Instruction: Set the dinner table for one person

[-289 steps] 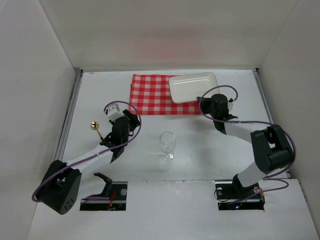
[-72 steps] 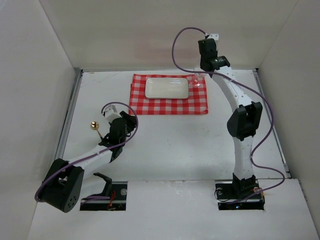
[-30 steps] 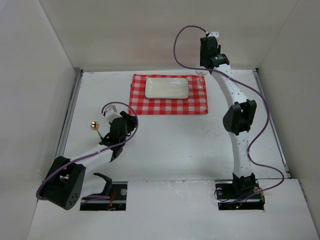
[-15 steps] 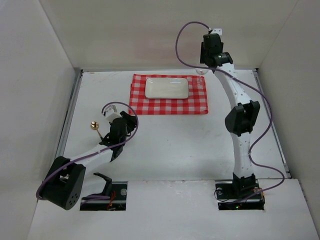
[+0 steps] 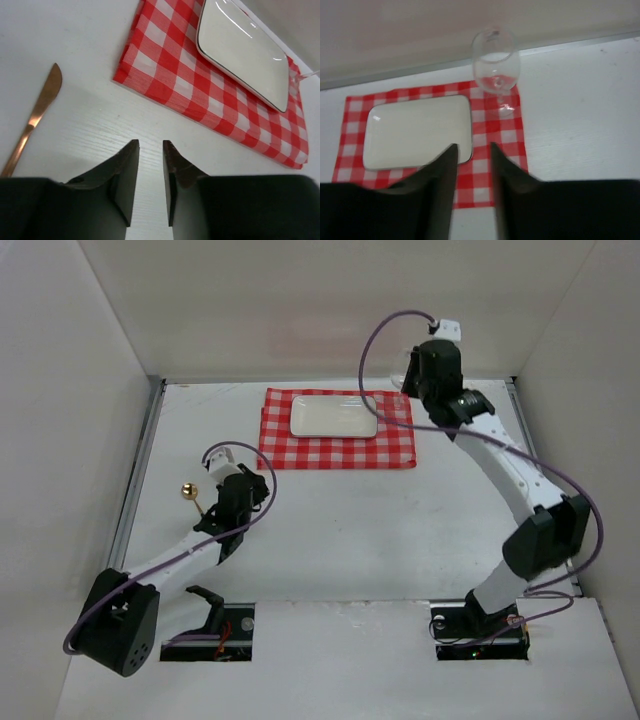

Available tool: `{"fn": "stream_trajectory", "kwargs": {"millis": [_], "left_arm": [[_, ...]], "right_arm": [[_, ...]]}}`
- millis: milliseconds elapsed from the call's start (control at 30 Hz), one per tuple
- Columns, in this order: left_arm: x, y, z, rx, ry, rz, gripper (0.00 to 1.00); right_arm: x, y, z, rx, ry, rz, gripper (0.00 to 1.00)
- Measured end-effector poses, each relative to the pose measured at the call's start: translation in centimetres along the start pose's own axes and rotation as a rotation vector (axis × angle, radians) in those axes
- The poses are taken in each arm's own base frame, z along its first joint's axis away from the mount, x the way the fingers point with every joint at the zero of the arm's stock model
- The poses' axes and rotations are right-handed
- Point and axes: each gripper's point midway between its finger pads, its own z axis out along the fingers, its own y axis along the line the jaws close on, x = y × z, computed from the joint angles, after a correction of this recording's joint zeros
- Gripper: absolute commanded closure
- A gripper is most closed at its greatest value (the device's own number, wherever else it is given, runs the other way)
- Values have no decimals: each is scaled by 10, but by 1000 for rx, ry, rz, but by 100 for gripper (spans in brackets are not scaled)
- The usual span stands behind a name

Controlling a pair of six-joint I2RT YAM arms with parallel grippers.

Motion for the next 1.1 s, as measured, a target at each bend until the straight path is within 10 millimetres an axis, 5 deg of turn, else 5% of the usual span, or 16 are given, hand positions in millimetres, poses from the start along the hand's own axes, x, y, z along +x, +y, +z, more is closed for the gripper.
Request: {"fn": "stream_trajectory", "kwargs": {"millis": [67, 133, 267, 433, 633, 933, 1100], "left_arm": [[-4, 4, -1, -34, 5, 37, 87], [-8, 6, -4, -57, 12, 78, 88], [-18, 17, -19, -91, 4, 128, 75], [-18, 59, -28, -244, 28, 168, 53], [11, 91, -30, -366, 142, 250, 56], [23, 114, -30, -463, 182, 299, 62], [27, 117, -30, -476, 192, 300, 66]], "right_arm": [[18, 14, -27, -63, -2, 25, 89], [39, 27, -55, -128, 5, 49, 94], [81, 44, -100, -241, 9, 89, 92], [134, 54, -142, -337, 48, 63, 85], [168, 62, -185, -450, 54, 34, 81], [208, 85, -197, -527, 91, -20, 78], [208, 89, -196, -534, 81, -11, 77]]}}
